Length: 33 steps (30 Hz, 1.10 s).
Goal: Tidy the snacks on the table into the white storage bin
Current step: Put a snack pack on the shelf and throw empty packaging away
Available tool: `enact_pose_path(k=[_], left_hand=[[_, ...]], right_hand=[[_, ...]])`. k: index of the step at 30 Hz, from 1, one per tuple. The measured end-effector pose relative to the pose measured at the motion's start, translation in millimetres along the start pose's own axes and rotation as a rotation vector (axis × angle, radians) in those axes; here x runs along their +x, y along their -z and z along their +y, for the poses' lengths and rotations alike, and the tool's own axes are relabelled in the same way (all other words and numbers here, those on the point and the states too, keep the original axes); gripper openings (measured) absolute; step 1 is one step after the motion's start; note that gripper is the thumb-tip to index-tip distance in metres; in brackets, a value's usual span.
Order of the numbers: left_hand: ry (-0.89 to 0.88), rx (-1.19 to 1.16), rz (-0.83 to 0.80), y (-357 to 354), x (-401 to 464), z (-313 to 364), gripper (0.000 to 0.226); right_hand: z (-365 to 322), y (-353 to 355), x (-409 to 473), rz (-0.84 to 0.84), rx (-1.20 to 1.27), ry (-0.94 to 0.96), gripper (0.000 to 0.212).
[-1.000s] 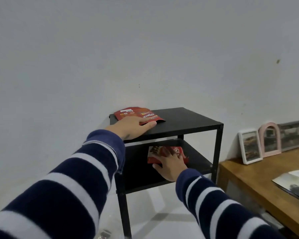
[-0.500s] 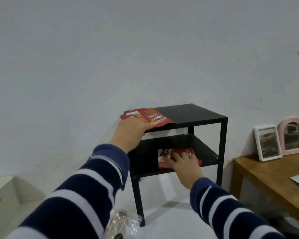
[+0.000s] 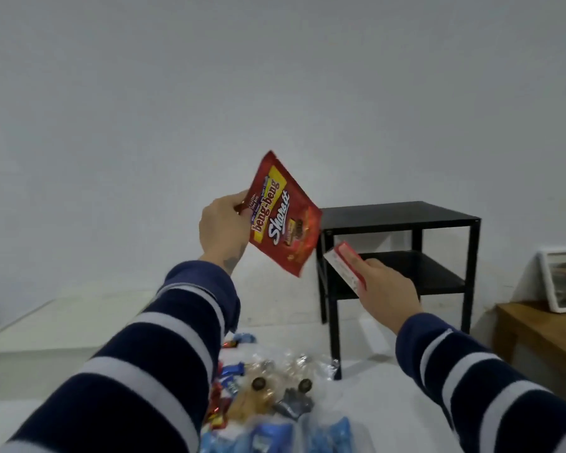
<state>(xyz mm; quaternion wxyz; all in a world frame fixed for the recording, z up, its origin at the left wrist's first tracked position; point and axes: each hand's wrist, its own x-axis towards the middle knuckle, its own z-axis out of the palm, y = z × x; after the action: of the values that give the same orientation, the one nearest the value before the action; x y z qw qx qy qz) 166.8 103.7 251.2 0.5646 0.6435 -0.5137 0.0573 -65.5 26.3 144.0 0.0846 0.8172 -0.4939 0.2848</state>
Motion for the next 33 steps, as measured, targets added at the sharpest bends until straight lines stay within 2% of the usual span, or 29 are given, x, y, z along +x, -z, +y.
enact_pose_path(k=[4, 9, 11, 15, 27, 29, 33], left_hand=[[0.32, -0.332, 0.009, 81.4, -26.0, -41.9, 0.034], [0.454, -0.464, 0.119, 184.0, -69.6, -99.0, 0.054], [0.469, -0.451, 0.174, 220.7, -85.2, -124.8, 0.062], [0.515, -0.389, 0.299, 288.4, -116.8, -175.7, 0.058], [0.698, -0.181, 0.808, 480.3, -190.8, -309.9, 0.058], [0.743, -0.108, 0.939, 523.4, -220.9, -334.9, 0.057], [0.801, -0.044, 0.991, 546.6, -254.4, -351.5, 0.057]], right_hand=[[-78.4, 4.2, -10.1, -0.043, 0.169, 0.01, 0.079], [-178.6, -18.2, -22.1, -0.115, 0.319, 0.115, 0.071], [-220.4, -34.9, -24.2, -0.172, 0.35, 0.165, 0.074], [-311.6, -67.3, -29.0, -0.288, 0.422, 0.298, 0.073], [-588.5, -168.5, -43.2, -0.542, 0.732, 0.675, 0.065], [-661.3, -182.4, -63.2, -0.646, 0.741, 0.821, 0.064], [-703.7, -182.7, -75.6, -0.698, 0.798, 0.836, 0.065]])
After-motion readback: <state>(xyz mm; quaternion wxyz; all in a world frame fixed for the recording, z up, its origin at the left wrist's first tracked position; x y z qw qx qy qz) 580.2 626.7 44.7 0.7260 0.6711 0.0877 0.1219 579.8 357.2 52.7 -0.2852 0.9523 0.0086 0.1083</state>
